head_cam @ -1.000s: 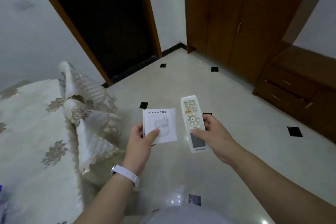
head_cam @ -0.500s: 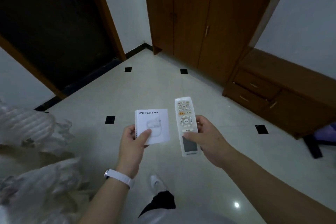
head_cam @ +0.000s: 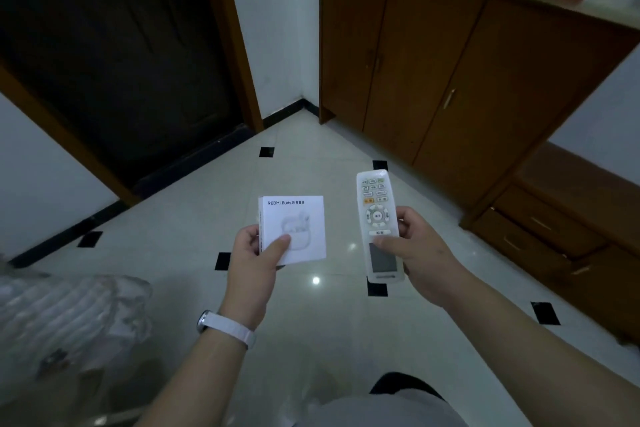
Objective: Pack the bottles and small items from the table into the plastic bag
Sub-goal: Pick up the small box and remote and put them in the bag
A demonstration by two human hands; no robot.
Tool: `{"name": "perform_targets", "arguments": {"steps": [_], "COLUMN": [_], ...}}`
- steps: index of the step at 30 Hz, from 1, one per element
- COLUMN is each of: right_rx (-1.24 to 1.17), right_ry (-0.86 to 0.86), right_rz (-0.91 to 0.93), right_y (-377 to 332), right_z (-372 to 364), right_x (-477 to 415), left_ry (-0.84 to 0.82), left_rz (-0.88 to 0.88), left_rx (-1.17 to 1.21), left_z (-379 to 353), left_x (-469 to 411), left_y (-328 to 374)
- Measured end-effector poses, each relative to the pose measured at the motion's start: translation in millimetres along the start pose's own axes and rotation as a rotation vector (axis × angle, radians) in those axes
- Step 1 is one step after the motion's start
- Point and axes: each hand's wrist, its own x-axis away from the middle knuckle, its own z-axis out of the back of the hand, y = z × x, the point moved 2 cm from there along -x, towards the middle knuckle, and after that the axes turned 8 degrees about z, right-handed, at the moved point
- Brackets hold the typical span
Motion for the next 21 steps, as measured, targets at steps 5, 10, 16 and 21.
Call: {"name": "perform_targets", "arguments": {"steps": [5,10,16,21], "right_rx": [-0.025,-0.08,-0.069,-0.005], "right_ry": [-0.059,-0.179,-0.345,-0.47], "right_rz": [-0.013,-0.045,-0.063,-0.029], "right_y": [-7.1,-19.2,-60.6,-93.9], "right_z": [-15.2,-35.2,-55.4,-97.9], "right_x": [-90.2,-196.5,-317.0,-387.3], "left_ry": [0.085,0.211,0.375,0.466], "left_rz": [0.017,0.009,-0.005,-0.047], "left_rx": [-0.001,-0.032,-0.039,-0.025], "left_z": [-6.0,-18.0,-30.5,-25.7], "left_x": [-65.3,-134.1,-202.9,-236.0], "left_y": [18.8,49.7,101.5,138.9]}}
